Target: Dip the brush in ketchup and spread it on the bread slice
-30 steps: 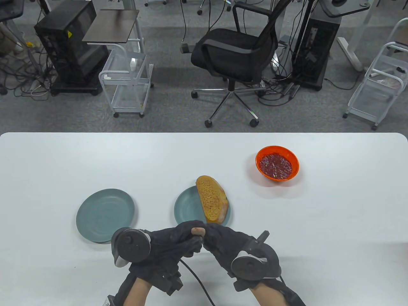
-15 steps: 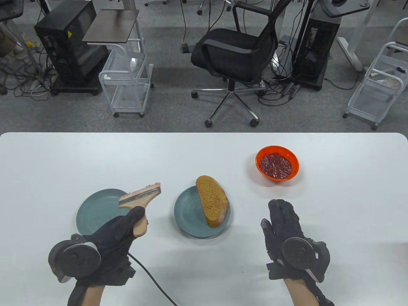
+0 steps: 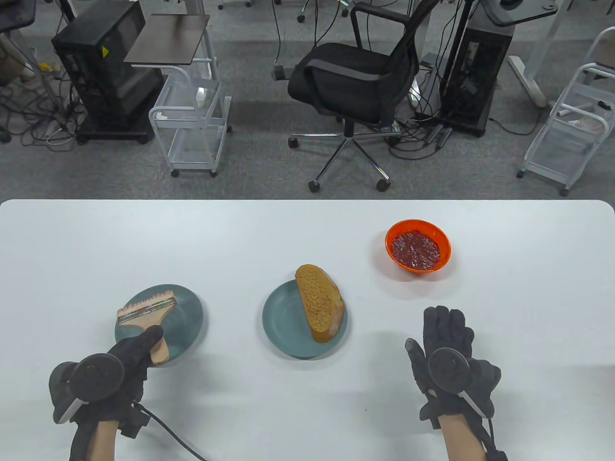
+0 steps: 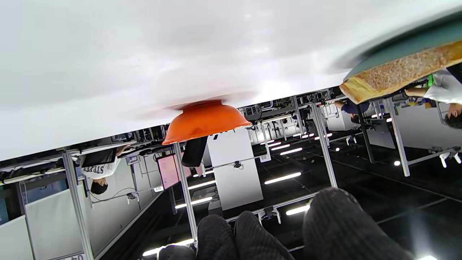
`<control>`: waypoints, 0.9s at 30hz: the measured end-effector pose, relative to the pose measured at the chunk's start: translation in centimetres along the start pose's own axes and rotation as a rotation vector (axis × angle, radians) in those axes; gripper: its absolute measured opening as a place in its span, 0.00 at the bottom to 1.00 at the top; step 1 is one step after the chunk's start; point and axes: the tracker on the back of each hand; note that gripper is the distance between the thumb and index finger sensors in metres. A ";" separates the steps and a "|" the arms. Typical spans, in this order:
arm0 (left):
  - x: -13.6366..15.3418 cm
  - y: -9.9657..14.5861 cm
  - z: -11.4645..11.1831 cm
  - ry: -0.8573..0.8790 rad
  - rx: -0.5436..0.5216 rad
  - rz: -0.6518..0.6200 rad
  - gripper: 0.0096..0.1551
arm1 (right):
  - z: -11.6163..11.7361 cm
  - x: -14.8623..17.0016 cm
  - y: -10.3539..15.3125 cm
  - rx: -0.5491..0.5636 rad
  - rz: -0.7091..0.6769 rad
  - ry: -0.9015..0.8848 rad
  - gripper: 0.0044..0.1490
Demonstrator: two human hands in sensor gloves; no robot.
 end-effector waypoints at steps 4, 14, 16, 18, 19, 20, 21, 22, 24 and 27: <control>0.5 -0.3 -1.6 -0.008 0.028 -0.010 0.25 | 0.0 0.0 0.0 -0.010 0.006 -0.016 0.46; 0.9 -0.5 -3.1 -0.089 0.191 0.051 0.28 | 0.2 0.1 0.0 -0.021 0.011 -0.061 0.45; 0.7 -0.4 -3.1 -0.110 0.223 0.069 0.30 | 0.2 0.1 0.0 -0.027 0.012 -0.070 0.45; 0.6 -0.4 -3.4 -0.148 0.266 0.075 0.32 | 0.2 0.1 0.1 -0.021 0.012 -0.083 0.45; 0.6 -0.3 -3.7 -0.175 0.313 0.098 0.33 | 0.1 0.1 0.1 -0.012 0.012 -0.092 0.45; 0.5 -0.2 -4.1 -0.215 0.352 0.118 0.34 | 0.1 0.0 0.1 -0.011 0.012 -0.099 0.46; 0.5 -0.1 -4.4 -0.251 0.358 0.114 0.33 | 0.1 0.0 0.1 -0.009 0.010 -0.105 0.46; 0.4 -0.1 -4.6 -0.273 0.347 0.099 0.33 | 0.0 -0.1 0.1 -0.002 0.008 -0.108 0.46; 0.3 0.0 -4.9 -0.281 0.355 0.112 0.32 | 0.0 -0.1 0.1 -0.001 0.003 -0.108 0.46; 0.1 0.0 -4.4 -0.280 0.348 0.122 0.29 | 0.0 -0.2 0.1 -0.002 -0.003 -0.110 0.46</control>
Point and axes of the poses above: the tracker on the back of each hand, its own x axis roughly to the little-finger side, its own y axis roughly from the fingertips to the wrist, z = x × y, and after that the axes turned 11 degrees about x, right-handed
